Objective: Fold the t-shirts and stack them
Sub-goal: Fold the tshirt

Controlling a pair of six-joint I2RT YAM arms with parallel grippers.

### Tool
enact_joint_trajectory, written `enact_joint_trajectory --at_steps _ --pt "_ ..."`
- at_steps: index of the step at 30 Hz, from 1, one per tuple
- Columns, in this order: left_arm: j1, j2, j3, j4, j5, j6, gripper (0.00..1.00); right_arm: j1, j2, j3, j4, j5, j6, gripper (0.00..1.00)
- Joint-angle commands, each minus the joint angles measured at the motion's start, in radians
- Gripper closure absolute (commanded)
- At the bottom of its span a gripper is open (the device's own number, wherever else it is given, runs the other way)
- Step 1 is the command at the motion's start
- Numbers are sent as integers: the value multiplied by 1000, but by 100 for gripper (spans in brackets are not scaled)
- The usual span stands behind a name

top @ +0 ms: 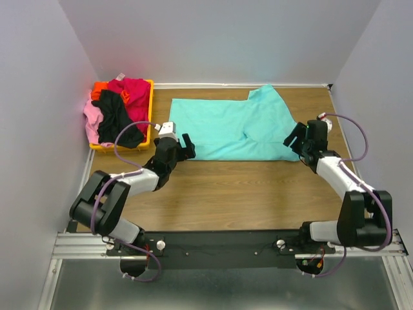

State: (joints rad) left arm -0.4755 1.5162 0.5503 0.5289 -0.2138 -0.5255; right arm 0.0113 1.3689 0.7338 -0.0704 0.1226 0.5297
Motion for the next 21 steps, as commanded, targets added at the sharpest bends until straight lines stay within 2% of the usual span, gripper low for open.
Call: enact_joint_trajectory --at_steps 1,7,14,21 --pt "3 -85 28 -6 -64 -1 2 -7 -74 33 7 -69 -31 21" --pt "2 -2 153 6 -24 47 2 12 67 122 32 -196 -62 21" --pt "2 183 244 86 40 102 2 108 333 234 50 -204 -83 22" --pt "2 275 229 85 50 87 2 118 386 196 34 -166 6 24"
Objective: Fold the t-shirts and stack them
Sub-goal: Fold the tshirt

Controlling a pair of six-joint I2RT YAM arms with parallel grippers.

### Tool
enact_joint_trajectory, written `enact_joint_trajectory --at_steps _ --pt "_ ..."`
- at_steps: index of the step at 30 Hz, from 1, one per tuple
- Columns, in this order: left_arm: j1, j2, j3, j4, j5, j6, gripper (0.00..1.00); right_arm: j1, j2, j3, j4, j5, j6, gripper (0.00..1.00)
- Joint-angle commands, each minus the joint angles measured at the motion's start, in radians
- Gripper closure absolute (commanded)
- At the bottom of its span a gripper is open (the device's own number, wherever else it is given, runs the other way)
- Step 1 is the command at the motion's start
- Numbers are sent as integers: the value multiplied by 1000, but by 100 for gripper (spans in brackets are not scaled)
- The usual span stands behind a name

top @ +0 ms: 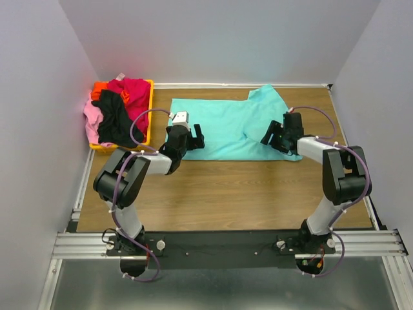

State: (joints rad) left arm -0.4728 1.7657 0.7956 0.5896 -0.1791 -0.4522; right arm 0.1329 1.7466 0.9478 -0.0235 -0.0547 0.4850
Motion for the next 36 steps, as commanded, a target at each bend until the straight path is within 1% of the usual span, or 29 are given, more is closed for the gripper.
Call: enact_joint_trajectory --at_steps 1,7,14,20,26,36 --pt "-1 29 -16 26 10 9 2 -4 10 -18 -13 13 56 24" --pt "-1 25 -101 30 12 -25 2 -3 -5 -73 -55 18 78 24" --pt "-27 -11 -199 42 -3 -54 2 -1 -73 -182 -96 18 75 23" --pt "-70 -63 -291 42 -45 -100 2 -1 -168 -279 -127 0 78 23" --pt "-101 -112 -374 41 -40 -161 2 -3 -281 -365 -164 12 86 23" --pt "-170 -244 -430 -11 -46 -226 2 -3 -444 -440 -219 -2 109 23"
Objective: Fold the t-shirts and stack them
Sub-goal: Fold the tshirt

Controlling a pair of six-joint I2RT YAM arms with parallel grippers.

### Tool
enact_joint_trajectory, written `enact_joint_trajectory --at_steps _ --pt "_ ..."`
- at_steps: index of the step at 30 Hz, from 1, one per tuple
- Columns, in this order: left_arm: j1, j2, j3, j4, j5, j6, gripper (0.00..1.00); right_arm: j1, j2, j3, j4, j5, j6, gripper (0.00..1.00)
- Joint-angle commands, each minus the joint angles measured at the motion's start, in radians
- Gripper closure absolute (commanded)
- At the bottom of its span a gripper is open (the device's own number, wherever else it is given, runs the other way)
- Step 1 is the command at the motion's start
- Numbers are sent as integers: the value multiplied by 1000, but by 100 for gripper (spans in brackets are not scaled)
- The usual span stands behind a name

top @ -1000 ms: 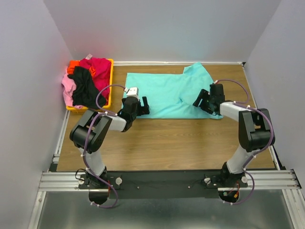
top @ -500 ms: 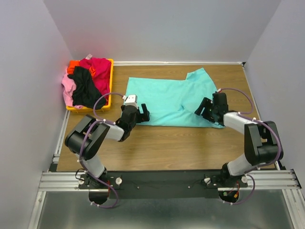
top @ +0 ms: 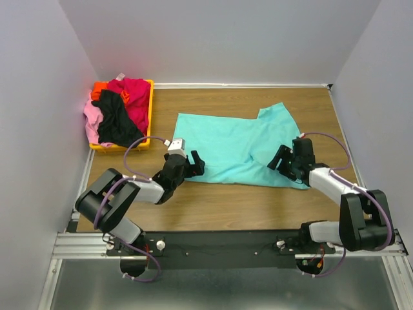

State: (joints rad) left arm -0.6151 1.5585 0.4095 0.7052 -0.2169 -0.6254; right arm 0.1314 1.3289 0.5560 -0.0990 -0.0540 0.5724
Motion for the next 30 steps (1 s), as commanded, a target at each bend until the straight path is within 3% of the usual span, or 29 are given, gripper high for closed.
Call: enact_joint_trajectory --at_steps 1,7,14,18,24,30 --pt "-32 -52 -46 -134 -12 -57 2 0 -34 -48 -145 0 23 23" --pt "-49 -210 -37 -249 -74 -47 2 -1 -103 -16 -174 12 -8 23" --pt "-43 -394 78 -338 -211 44 2 -1 -181 175 -200 -3 -42 22" --pt "8 -384 158 -348 -228 110 2 -1 -140 304 -202 23 -72 22" --pt "115 -295 216 -293 -136 154 2 1 -45 470 -199 49 -95 22" --pt "158 -203 276 -257 -61 202 2 1 116 682 -196 180 -154 21"
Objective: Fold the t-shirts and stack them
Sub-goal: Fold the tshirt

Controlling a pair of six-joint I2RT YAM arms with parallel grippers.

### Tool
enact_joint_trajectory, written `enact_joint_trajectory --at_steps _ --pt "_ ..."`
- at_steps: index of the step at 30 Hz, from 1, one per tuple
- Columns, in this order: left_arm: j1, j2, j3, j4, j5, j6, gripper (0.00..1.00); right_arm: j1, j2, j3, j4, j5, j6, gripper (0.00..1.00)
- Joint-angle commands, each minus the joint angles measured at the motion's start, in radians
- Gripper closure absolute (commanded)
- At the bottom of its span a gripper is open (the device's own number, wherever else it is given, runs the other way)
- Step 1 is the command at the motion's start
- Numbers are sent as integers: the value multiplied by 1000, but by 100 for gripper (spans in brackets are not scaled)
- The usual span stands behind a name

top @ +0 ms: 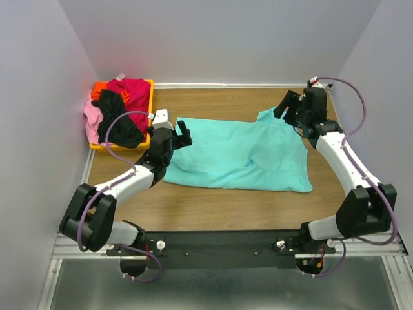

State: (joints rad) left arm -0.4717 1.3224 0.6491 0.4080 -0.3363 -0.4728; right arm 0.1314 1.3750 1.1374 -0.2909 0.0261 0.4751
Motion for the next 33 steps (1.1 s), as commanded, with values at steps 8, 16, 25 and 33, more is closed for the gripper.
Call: enact_joint_trajectory --at_steps 8,16,25,33 --pt "41 115 138 38 114 91 2 -7 367 375 -2 245 -162 20" --pt "45 94 150 0 92 97 2 -76 677 687 -2 199 -182 17" --pt "53 47 136 -67 56 103 2 -108 950 912 -2 156 -174 19" --pt "58 40 130 -127 63 89 2 -128 1127 996 -2 75 -124 27"
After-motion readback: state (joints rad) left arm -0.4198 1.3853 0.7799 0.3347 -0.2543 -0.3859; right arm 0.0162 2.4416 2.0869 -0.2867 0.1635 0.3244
